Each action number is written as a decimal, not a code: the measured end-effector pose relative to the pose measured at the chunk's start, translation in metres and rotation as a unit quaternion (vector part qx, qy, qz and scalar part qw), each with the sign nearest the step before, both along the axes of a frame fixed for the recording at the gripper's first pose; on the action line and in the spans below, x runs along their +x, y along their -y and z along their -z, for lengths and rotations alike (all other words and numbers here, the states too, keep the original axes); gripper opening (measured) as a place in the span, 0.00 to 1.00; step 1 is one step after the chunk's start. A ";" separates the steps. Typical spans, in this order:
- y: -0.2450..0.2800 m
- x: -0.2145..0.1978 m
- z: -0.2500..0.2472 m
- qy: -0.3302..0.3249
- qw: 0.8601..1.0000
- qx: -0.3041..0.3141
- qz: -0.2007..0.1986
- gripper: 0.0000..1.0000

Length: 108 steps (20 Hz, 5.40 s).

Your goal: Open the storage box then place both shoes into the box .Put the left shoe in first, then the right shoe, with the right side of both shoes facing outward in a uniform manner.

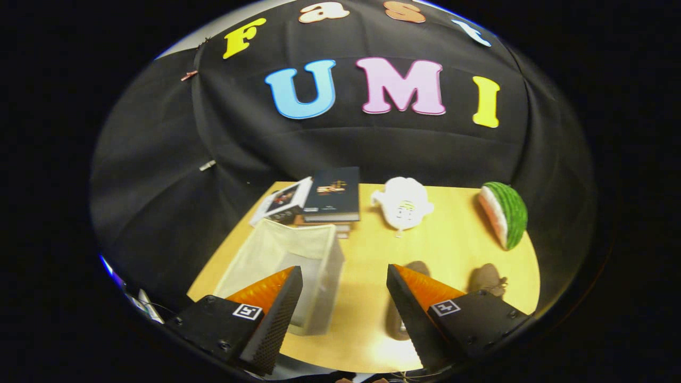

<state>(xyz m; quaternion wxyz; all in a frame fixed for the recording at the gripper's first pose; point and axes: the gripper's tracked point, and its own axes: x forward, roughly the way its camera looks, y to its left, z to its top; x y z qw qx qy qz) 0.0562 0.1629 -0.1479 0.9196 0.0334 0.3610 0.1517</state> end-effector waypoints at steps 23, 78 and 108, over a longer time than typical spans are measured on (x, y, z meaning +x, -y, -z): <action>0.115 0.019 0.240 -0.200 0.978 -0.037 0.040 0.91; -0.210 0.024 0.038 -0.147 0.973 0.164 0.068 0.05; -0.106 0.020 -0.046 -0.031 0.989 0.144 0.029 0.98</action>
